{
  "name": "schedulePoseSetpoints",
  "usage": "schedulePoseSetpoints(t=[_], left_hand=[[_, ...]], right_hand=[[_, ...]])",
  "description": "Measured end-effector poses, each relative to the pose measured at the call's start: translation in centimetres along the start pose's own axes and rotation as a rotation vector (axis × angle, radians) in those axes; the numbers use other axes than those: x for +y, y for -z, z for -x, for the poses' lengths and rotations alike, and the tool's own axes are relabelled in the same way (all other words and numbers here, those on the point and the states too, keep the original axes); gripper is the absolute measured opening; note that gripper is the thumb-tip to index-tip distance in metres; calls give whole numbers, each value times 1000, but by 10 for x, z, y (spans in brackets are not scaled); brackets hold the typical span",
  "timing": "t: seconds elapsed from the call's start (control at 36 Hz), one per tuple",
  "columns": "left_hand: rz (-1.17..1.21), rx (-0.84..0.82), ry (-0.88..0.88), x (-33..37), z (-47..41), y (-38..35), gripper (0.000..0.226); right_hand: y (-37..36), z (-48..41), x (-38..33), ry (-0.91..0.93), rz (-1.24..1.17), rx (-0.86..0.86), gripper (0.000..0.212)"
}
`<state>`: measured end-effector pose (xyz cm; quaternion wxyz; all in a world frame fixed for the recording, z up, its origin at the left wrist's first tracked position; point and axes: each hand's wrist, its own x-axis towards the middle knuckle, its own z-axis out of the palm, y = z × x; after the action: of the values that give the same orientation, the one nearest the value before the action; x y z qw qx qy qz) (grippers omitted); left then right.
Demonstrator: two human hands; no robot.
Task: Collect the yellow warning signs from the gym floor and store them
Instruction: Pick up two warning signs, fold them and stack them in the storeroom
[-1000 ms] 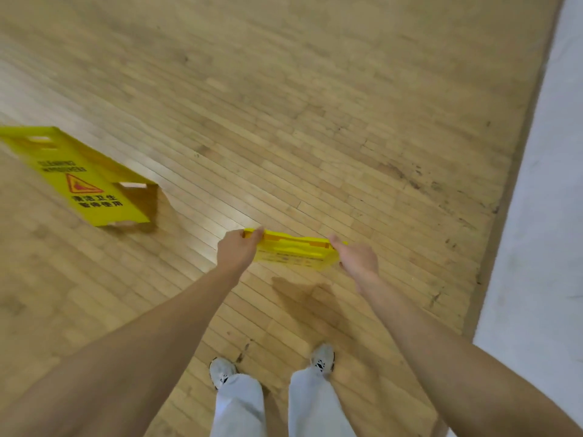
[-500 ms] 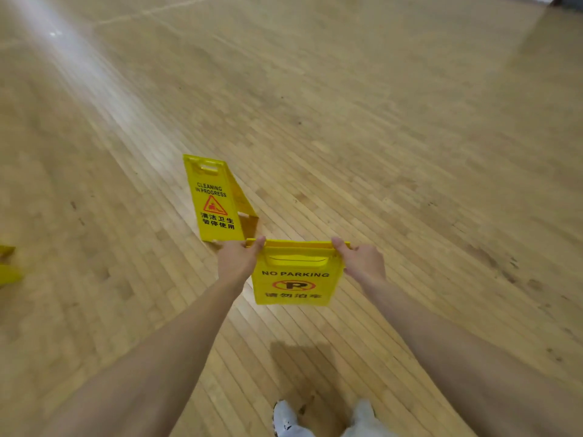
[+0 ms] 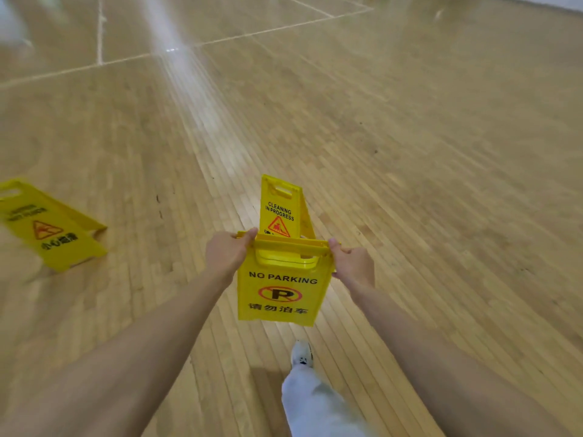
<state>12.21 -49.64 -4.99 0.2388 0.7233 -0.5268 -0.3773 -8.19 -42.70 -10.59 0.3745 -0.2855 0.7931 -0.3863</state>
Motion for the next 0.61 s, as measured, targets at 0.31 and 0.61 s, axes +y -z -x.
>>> schedulePoseSetpoints(t=[0.31,0.61], left_hand=[[-112,-50,155,30,-142,-34,50],[-24,-89,319,49,-239,-52,27]], right_hand=[[-64,-119,-18,-144,31,-30,60],[-107,-193,-51,-223,66,-81,63]])
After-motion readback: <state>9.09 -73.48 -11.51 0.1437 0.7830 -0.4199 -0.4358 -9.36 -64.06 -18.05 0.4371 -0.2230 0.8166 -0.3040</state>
